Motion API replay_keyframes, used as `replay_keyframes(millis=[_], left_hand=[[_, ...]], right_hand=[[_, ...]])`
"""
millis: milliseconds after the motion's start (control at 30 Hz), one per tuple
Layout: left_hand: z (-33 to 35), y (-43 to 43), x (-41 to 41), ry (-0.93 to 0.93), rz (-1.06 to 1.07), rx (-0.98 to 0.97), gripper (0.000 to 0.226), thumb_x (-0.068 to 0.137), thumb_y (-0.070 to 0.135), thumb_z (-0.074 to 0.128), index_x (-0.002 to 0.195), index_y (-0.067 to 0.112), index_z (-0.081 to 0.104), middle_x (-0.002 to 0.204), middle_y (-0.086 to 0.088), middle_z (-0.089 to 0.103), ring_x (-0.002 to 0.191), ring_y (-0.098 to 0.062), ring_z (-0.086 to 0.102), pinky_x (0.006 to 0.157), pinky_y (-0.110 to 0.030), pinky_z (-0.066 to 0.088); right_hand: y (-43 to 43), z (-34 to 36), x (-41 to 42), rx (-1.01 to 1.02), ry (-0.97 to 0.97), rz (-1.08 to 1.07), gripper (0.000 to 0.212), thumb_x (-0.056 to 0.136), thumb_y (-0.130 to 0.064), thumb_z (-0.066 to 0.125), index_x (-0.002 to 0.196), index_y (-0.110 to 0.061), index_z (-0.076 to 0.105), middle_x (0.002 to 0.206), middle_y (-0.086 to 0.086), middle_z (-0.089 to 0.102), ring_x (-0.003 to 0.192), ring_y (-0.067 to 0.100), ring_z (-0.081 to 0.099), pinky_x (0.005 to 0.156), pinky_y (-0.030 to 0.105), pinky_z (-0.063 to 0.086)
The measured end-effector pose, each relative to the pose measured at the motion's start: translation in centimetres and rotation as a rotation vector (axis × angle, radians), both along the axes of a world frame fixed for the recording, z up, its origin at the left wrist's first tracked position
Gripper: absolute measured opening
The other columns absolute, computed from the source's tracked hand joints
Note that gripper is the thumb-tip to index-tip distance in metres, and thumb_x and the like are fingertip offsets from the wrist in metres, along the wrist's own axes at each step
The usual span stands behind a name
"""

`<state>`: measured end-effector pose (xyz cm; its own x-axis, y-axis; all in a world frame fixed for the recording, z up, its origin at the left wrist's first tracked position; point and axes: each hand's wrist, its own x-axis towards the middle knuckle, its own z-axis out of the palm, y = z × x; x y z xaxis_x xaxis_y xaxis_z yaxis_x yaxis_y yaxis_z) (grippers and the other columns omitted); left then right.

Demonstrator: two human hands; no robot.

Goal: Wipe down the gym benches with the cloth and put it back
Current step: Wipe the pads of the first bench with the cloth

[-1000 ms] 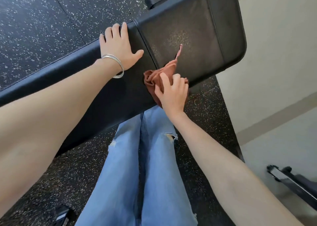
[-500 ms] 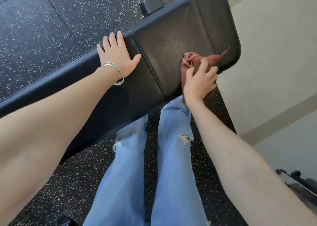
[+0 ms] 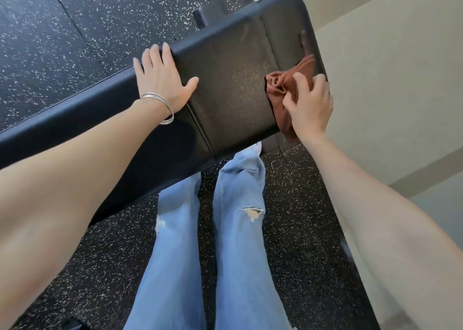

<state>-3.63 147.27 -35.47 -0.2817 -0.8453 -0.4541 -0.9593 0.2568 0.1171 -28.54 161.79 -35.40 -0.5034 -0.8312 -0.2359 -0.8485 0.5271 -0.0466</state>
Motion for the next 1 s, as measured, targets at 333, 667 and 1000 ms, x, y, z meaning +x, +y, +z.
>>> replay_keyframes(millis=[333, 667, 1000], left_hand=[[0.0, 0.3, -2.8, -0.04, 0.026, 0.024, 0.091, 0.083, 0.063, 0.047, 0.149, 0.011, 0.012, 0.155, -0.016, 0.017, 0.143, -0.038, 0.012, 0.116, -0.056, 0.009], [-0.1, 0.3, -3.2, -0.032, 0.109, 0.019, 0.085, 0.084, 0.062, 0.046, 0.148, 0.013, 0.017, 0.154, -0.013, 0.02, 0.143, -0.036, 0.013, 0.115, -0.057, 0.01], [0.4, -0.5, -5.2, -0.003, 0.179, 0.049, 0.086, 0.084, 0.06, 0.049, 0.147, 0.01, 0.019, 0.153, -0.012, 0.024, 0.143, -0.034, 0.015, 0.116, -0.057, 0.008]], right_hand=[[-2.3, -0.4, 4.3, -0.209, -0.069, 0.042, 0.028, 0.086, -0.031, 0.06, 0.111, -0.017, 0.059, 0.099, 0.015, 0.055, 0.088, 0.028, 0.054, 0.073, 0.037, 0.043], [-18.0, -1.5, 2.3, -0.085, -0.107, 0.156, 0.038, 0.092, -0.043, 0.046, 0.125, -0.024, 0.049, 0.129, 0.009, 0.046, 0.118, 0.025, 0.045, 0.093, 0.039, 0.04], [-3.6, -0.7, -0.1, -0.155, -0.162, 0.242, 0.03, 0.089, -0.037, 0.052, 0.112, -0.018, 0.059, 0.097, 0.013, 0.055, 0.086, 0.026, 0.054, 0.075, 0.033, 0.044]])
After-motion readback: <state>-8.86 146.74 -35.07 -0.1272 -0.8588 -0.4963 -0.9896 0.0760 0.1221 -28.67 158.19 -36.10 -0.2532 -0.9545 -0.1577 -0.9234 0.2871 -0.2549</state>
